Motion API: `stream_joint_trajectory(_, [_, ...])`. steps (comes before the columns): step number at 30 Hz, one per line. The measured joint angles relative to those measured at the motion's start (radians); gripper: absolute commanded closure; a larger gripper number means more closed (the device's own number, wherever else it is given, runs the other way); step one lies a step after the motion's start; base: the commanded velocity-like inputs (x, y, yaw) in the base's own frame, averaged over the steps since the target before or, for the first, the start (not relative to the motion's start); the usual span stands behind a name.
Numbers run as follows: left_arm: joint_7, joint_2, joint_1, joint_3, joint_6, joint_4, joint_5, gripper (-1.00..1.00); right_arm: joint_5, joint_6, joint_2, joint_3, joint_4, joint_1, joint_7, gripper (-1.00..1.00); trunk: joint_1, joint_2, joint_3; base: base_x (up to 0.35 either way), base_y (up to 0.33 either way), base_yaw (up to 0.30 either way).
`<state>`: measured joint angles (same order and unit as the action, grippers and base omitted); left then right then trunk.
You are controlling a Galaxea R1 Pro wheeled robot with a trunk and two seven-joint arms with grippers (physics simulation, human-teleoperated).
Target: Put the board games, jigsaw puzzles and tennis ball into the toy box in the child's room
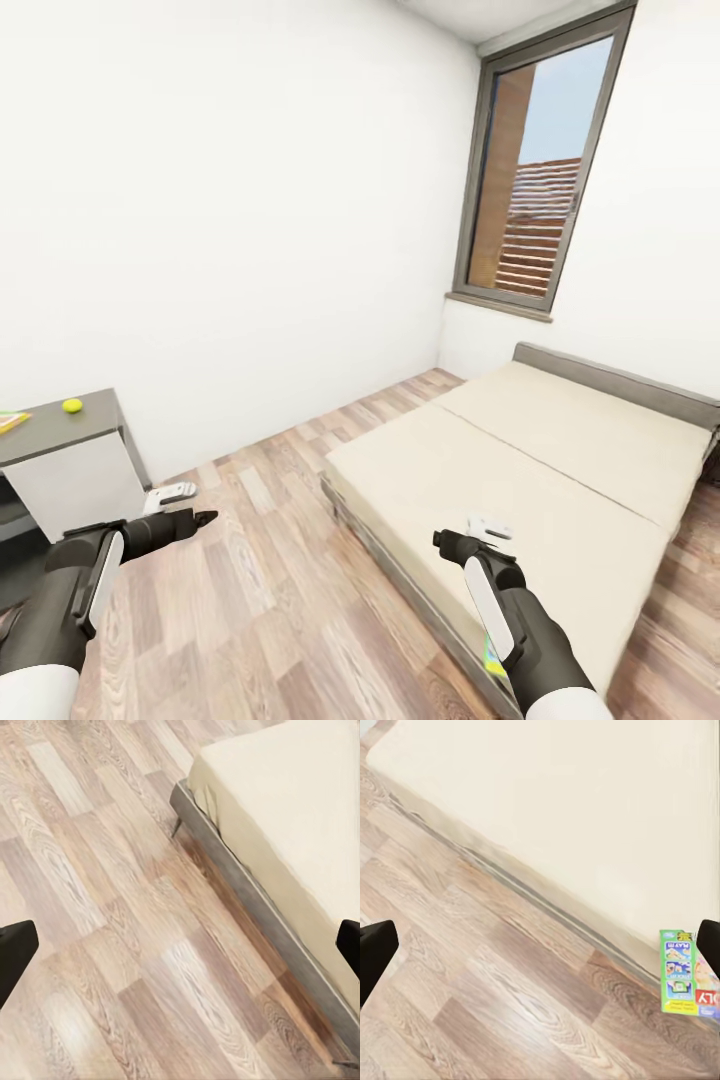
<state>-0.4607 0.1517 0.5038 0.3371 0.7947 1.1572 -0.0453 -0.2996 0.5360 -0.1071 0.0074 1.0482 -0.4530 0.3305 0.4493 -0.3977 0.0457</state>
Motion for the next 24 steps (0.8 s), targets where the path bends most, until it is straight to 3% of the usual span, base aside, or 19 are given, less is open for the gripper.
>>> stream_joint_trajectory(16, [0.000,0.000,0.000,-0.002,0.000,0.000,0.000,-1.00,-0.001,0.000,0.000,-0.001,-0.003,0.000,0.000,-1.00,0.000,0.000,-0.016,-0.001,0.026,-0.238])
stream_joint_trajectory(24, [0.000,0.000,0.000,-0.002,0.000,0.000,0.000,-1.00,-0.002,-0.003,0.000,-0.001,-0.004,0.000,0.000,-1.00,0.000,0.000,-0.024,0.000,0.157,-0.238])
